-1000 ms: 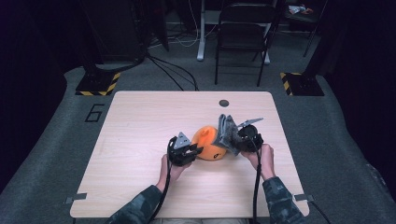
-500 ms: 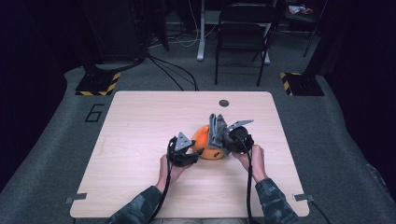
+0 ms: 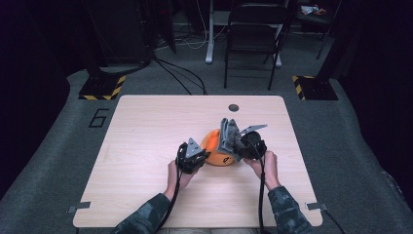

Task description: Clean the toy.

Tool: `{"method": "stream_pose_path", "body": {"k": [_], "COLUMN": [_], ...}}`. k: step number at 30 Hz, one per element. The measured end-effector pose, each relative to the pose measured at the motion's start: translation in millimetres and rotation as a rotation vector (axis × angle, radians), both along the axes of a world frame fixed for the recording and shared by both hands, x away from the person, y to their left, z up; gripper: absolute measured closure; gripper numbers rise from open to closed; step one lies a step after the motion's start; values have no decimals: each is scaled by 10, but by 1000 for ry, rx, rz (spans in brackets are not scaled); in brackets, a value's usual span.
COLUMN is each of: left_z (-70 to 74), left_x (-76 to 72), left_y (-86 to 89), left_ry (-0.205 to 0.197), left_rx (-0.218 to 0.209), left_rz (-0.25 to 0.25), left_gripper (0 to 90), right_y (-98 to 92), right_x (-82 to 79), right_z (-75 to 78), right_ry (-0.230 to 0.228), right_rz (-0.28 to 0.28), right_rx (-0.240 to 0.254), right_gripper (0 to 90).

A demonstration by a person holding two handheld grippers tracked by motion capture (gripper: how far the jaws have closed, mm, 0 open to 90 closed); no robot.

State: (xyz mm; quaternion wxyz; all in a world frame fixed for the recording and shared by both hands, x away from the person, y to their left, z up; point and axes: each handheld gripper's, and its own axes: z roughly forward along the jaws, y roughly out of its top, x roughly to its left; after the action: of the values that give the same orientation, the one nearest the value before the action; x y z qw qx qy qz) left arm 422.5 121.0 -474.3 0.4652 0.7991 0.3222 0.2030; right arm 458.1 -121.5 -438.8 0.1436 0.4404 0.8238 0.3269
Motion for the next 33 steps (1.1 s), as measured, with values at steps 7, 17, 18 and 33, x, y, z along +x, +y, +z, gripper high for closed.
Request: {"method": "stream_pose_path", "body": {"k": [7,17,18,33], "left_z": [103,57,56,39], "left_x": [-34,-39,-38,-15], "left_y": [-48,-51,-49,-30], "left_ry": [22,23,22,29], "left_rx": [-16,-21,-19,-30], "left_rz": [-36,-54,-51,-53], "left_gripper": [818,805,804,798], "right_y": [19,122,98,-107], "right_x": [-111,-83,-67,66], "right_z": [278,124,94,-435], "right_ry": [-69,-19,-16,161], "right_rz": [15,17,16,-60], "right_rx": [67,2,-2,-119], "right_gripper": [756,752,753,755]}}
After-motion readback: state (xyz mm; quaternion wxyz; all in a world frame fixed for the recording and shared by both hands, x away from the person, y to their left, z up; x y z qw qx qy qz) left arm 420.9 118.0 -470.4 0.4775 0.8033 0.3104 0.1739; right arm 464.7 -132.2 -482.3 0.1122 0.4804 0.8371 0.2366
